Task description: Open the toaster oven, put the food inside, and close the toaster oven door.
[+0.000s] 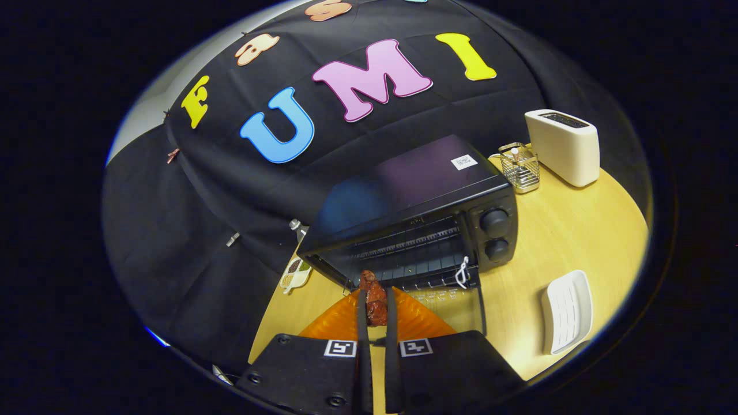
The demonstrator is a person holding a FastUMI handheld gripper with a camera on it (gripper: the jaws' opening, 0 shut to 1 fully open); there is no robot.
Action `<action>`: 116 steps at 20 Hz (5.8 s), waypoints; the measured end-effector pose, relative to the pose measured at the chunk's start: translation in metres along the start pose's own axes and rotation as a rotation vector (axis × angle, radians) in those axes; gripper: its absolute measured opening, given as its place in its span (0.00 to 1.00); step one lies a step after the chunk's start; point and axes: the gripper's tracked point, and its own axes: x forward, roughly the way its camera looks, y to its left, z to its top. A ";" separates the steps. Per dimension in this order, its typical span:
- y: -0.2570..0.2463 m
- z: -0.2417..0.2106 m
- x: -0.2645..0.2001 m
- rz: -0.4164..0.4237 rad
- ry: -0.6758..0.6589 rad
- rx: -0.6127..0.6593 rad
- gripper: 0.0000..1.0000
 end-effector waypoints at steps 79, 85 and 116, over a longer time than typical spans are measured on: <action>-0.069 -0.181 0.039 -0.497 0.395 -0.271 0.99; -0.053 -0.159 0.029 -0.449 0.333 -0.278 0.99; -0.006 0.011 0.017 -0.314 -0.035 -0.350 0.98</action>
